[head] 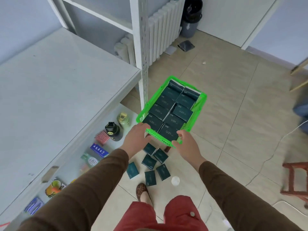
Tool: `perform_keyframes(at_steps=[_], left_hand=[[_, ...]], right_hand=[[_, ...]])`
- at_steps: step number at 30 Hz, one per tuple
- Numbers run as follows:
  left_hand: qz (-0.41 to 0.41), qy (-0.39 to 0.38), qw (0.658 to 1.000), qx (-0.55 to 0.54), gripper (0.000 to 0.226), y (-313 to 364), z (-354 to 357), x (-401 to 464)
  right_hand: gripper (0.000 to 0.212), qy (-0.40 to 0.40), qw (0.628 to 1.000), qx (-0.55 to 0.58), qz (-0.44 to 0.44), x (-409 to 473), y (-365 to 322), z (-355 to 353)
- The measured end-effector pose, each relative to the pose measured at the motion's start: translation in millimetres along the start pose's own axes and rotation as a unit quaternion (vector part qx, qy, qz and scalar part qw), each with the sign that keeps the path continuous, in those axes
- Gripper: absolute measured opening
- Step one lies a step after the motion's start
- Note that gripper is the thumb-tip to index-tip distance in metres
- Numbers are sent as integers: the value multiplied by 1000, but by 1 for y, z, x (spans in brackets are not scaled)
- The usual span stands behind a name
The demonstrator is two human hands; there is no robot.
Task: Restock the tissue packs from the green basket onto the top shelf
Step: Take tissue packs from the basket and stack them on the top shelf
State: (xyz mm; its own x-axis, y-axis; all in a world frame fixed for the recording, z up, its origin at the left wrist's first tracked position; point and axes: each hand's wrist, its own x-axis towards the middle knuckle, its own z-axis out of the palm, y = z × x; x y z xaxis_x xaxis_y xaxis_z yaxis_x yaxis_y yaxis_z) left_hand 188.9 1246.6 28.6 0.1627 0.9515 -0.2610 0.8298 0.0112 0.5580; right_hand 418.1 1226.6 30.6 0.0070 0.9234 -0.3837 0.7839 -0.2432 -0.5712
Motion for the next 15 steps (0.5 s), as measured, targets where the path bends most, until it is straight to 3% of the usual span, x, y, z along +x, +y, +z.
perform_keyframes(at_steps=[9,15], left_hand=[[-149,-53,985,62,71,-20,52,120],[-207,-64,967,135,76,-36,96,183]], right_hand=[[56,-142,987,-35,65,135,62,17],[43,-196,955,-221,-29,204,95,49]])
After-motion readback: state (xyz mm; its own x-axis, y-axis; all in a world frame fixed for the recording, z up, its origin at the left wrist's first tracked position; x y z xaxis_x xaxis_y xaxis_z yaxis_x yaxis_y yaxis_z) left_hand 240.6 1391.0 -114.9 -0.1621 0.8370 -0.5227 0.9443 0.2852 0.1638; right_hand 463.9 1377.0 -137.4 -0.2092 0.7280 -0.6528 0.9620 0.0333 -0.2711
